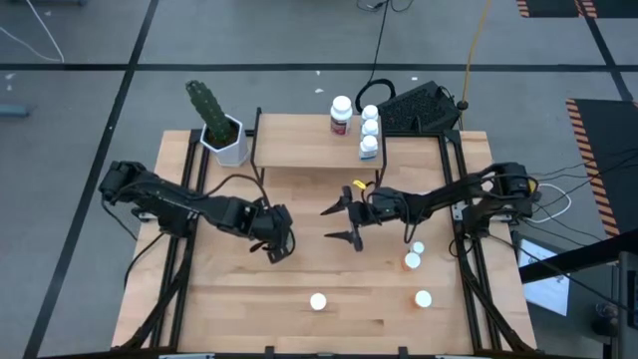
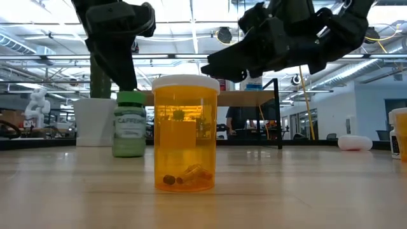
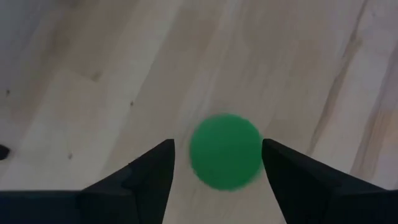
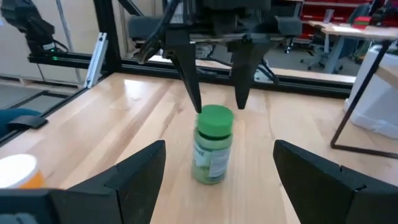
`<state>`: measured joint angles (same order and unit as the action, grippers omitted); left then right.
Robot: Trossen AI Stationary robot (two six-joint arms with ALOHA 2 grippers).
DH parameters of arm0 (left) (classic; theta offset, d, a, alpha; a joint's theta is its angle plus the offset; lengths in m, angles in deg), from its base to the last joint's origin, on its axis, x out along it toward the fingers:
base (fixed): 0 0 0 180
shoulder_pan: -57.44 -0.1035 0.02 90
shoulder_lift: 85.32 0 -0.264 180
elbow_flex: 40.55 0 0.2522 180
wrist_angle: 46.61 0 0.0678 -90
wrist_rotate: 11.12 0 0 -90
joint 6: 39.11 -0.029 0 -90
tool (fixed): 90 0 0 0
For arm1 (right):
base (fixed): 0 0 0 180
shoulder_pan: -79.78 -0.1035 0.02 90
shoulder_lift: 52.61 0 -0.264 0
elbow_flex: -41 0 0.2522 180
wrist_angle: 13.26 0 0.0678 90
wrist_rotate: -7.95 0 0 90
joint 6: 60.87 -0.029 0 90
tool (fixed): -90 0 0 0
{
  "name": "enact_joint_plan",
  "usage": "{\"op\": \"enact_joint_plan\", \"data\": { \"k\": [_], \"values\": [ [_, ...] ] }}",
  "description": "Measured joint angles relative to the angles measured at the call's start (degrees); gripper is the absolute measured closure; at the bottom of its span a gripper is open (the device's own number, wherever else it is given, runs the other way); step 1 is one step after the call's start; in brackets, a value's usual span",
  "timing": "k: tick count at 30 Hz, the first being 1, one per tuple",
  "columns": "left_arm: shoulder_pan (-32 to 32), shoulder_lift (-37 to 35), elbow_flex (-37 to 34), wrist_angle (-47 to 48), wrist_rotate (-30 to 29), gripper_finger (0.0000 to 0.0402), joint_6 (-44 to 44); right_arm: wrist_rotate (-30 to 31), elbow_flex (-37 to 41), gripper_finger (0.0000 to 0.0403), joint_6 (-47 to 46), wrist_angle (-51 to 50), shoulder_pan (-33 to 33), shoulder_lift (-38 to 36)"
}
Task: Pick and place medicine bottles onto shelf by color
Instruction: Put the green pill bottle on the shelf
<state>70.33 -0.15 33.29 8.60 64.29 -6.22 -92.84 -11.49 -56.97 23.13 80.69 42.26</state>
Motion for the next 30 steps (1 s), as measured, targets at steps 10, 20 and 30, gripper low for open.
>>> {"op": "enact_joint_plan", "data": {
  "k": [10,20,30],
  "values": [
    [0.49,-0.43,0.35,0.69,0.04,0.0145,0.02,-6.24,-15.64,0.0108,0.72,-12.05,0.12,10.30],
    [5.15,-9.89,0.48,6.30,-10.27,0.0159,4.98,-9.71,-34.03,0.0108,8.10,-27.39,0.56,20.29],
    [11.07,-14.08,0.46,9.12,-23.70,0.0196,11.21,-8.55,-37.71,0.0108,3.55,-26.88,0.81,24.59]
  ]
}}
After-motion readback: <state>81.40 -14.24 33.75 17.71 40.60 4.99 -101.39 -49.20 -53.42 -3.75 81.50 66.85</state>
